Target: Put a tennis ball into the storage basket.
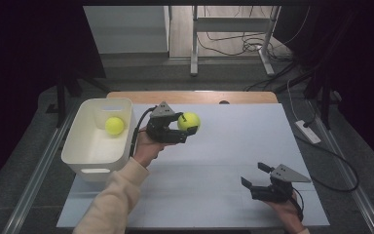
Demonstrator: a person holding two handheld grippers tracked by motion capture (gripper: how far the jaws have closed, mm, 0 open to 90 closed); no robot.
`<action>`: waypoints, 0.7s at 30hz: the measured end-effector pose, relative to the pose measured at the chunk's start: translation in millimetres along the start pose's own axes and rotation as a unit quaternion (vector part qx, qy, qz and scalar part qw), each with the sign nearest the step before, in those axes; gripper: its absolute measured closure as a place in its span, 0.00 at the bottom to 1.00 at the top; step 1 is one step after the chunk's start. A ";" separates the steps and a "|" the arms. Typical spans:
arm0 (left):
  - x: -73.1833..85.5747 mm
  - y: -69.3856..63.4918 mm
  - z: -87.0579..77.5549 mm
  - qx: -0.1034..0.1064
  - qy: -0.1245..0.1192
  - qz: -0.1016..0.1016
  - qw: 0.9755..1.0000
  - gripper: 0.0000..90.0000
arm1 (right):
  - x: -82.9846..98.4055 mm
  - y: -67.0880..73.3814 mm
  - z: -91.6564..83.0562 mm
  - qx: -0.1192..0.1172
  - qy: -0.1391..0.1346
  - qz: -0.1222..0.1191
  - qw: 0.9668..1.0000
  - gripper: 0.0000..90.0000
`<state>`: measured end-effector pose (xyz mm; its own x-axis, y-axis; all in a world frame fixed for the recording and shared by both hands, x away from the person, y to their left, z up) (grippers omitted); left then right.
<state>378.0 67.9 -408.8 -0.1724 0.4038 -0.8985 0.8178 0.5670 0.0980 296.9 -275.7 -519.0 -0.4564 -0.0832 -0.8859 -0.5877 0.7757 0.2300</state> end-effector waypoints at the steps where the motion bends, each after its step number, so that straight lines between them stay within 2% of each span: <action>1: -0.2 0.8 -2.4 -0.002 0.000 0.000 1.000 0.30 | 0.0 -0.2 0.0 0.000 0.000 0.000 1.000 0.15; 21: 2.6 17.0 -44.7 -0.046 -0.028 -0.016 0.998 0.30 | 0.4 0.2 0.4 0.000 0.001 0.000 1.000 0.14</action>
<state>366.9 110.7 -390.4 -0.1642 0.3461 -0.9237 0.7585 0.6430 0.1061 296.8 -275.3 -519.5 -0.4567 -0.0847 -0.8856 -0.5874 0.7763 0.2287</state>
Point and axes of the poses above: each handheld gripper's, and its own axes: z roughly forward along the jaws, x roughly out of its underside, y roughly to its left, the point moved 3 cm from there along z, roughly forward along the jaws, and after that the axes turned 13 degrees about z, right-handed, at the moved point
